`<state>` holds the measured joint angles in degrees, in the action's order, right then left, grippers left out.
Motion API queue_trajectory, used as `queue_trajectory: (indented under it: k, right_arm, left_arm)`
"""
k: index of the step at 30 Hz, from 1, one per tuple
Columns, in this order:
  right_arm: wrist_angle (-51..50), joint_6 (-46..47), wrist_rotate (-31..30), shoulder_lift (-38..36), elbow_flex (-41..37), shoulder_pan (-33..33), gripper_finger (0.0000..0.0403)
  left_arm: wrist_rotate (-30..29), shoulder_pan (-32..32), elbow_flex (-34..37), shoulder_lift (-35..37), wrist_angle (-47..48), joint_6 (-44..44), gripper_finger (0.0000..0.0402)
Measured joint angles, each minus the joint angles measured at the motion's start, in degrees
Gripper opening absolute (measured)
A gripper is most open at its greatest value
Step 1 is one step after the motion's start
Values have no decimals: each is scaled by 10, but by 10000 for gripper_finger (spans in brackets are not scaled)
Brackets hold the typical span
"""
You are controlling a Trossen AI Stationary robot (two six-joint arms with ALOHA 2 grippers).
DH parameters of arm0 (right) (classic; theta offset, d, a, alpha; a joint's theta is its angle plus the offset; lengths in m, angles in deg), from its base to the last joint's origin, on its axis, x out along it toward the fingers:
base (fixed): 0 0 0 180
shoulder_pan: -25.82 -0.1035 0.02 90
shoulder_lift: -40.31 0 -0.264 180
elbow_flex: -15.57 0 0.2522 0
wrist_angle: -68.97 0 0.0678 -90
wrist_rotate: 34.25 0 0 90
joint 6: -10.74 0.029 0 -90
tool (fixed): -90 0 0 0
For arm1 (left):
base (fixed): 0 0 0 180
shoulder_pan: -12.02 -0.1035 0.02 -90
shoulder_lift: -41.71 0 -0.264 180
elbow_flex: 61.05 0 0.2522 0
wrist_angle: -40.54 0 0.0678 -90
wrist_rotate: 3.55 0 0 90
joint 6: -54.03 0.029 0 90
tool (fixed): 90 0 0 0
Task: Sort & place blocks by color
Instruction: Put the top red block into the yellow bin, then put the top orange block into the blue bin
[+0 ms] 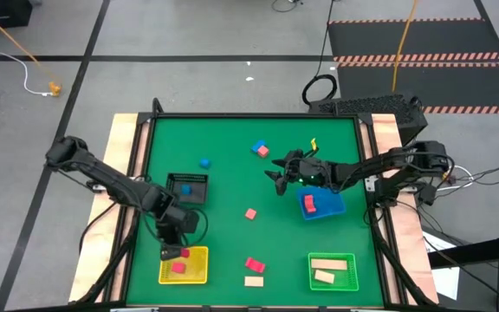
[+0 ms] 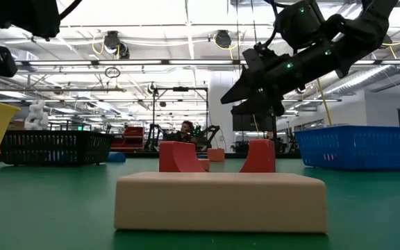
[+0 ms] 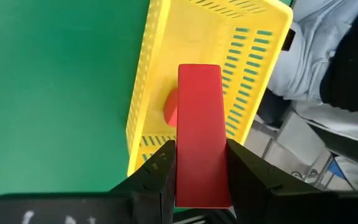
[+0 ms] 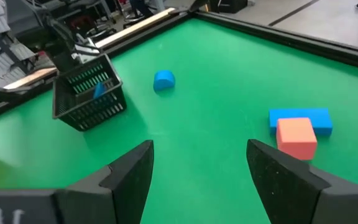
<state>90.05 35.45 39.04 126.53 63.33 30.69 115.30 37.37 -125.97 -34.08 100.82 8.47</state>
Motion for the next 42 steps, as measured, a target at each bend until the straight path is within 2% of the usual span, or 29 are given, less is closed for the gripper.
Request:
queue_trajectory:
  k: [9, 25, 34, 37, 42]
  right_arm:
    - [11, -5, 0, -3, 0, 1, 247]
    - [10, -4, 0, -3, 0, 21, 247]
    - [21, 3, -1, -3, 0, 43, 247]
    - [29, 14, -21, -3, 0, 45, 247]
    - [47, 16, -30, -2, 7, 45, 247]
  left_arm:
    - [15, 11, 0, -42, -19, -2, 132]
    - [15, 17, 0, -45, -59, -38, 140]
    - [-4, -2, 0, -34, -62, 69, 140]
    - [-10, -16, 0, -17, -71, 111, 140]
    - [-77, -39, 0, 19, -121, 197, 140]
